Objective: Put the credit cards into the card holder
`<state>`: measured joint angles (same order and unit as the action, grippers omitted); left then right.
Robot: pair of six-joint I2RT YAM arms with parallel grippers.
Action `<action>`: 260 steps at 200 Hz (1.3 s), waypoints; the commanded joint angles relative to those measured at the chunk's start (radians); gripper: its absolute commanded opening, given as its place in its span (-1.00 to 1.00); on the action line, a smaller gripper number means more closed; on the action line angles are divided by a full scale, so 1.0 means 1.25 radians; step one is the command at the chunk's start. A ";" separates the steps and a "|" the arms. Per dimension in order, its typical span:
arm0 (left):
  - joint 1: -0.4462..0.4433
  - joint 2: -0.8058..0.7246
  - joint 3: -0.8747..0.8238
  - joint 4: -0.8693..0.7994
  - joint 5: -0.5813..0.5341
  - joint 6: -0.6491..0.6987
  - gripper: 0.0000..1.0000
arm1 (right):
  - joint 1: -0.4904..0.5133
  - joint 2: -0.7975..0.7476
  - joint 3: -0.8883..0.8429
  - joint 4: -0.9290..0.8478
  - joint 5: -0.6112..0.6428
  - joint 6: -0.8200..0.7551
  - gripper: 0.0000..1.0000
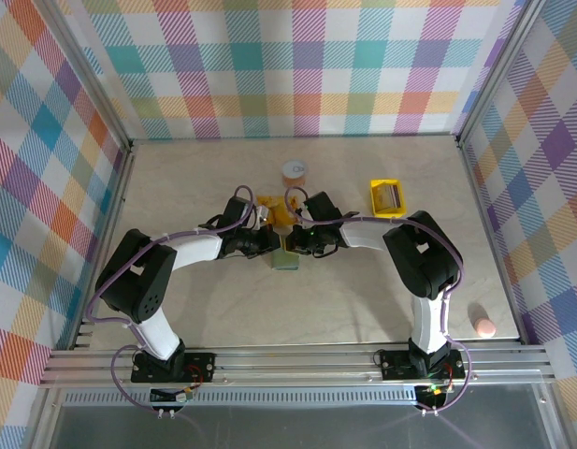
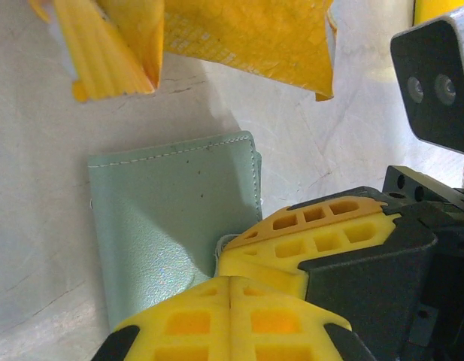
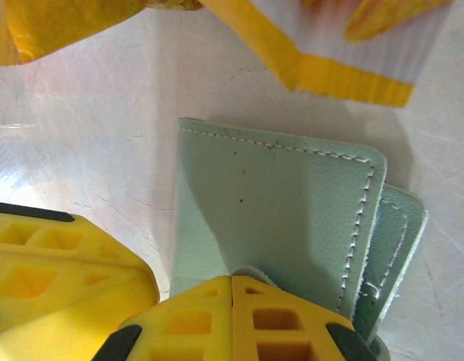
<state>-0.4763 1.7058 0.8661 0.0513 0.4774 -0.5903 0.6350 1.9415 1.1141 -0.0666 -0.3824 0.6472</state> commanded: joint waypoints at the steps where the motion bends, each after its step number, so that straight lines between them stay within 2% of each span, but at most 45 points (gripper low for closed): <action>1: 0.004 -0.037 -0.017 -0.024 -0.014 0.005 -0.87 | 0.000 0.049 -0.045 -0.111 0.122 -0.009 -1.00; 30: 0.014 -0.078 -0.036 -0.024 -0.045 0.005 -0.83 | -0.001 0.018 -0.013 -0.145 0.115 -0.005 -0.85; 51: 0.023 -0.106 -0.042 -0.030 -0.062 0.005 -0.82 | -0.001 -0.014 0.013 -0.163 0.099 -0.004 -0.62; 57: 0.026 -0.114 -0.042 -0.034 -0.068 0.006 -0.80 | -0.001 -0.027 0.020 -0.165 0.092 -0.007 -0.46; 65: 0.031 -0.126 -0.043 -0.039 -0.079 0.008 -0.67 | -0.001 -0.047 0.027 -0.164 0.085 -0.013 -0.26; 81: 0.039 -0.156 -0.042 -0.057 -0.116 0.018 -0.17 | -0.001 -0.108 0.028 -0.153 0.077 -0.028 0.11; 88: 0.044 -0.171 -0.040 -0.071 -0.140 0.023 0.09 | -0.001 -0.140 0.027 -0.149 0.082 -0.038 0.58; 91: 0.045 -0.178 -0.039 -0.079 -0.150 0.027 0.19 | -0.001 -0.153 0.026 -0.145 0.082 -0.043 0.93; 93: 0.046 -0.183 -0.037 -0.083 -0.157 0.029 0.24 | -0.001 -0.163 0.025 -0.142 0.083 -0.047 1.00; 104: 0.052 -0.212 -0.032 -0.109 -0.202 0.048 0.67 | -0.005 -0.210 0.014 -0.121 0.086 -0.064 0.98; 119: 0.059 -0.253 -0.021 -0.144 -0.272 0.074 0.99 | -0.035 -0.277 -0.018 -0.085 0.072 -0.063 0.98; 135: 0.071 -0.295 -0.020 -0.158 -0.345 0.094 0.99 | -0.088 -0.362 -0.078 -0.031 0.073 -0.064 0.98; 161: 0.114 -0.329 -0.018 -0.177 -0.448 0.104 0.99 | -0.198 -0.517 -0.223 0.097 0.139 -0.112 0.98; 172: 0.124 -0.336 -0.044 -0.130 -0.477 0.163 0.99 | -0.263 -0.568 -0.289 0.161 0.140 -0.144 0.97; 195: 0.127 -0.356 -0.127 0.001 -0.605 0.248 1.00 | -0.395 -0.641 -0.399 0.239 0.176 -0.213 0.97; 214: 0.129 -0.353 -0.178 0.078 -0.700 0.324 1.00 | -0.473 -0.657 -0.451 0.270 0.212 -0.298 0.97; 234: 0.132 -0.353 -0.228 0.168 -0.779 0.410 0.99 | -0.510 -0.627 -0.485 0.314 0.240 -0.398 0.98; 260: 0.150 -0.320 -0.270 0.282 -0.808 0.496 0.99 | -0.525 -0.551 -0.523 0.423 0.260 -0.459 0.98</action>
<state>-0.3122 1.2747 0.5674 0.1833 -0.4118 -0.1341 -0.0082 1.1824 0.4957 0.2737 -0.0929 0.2237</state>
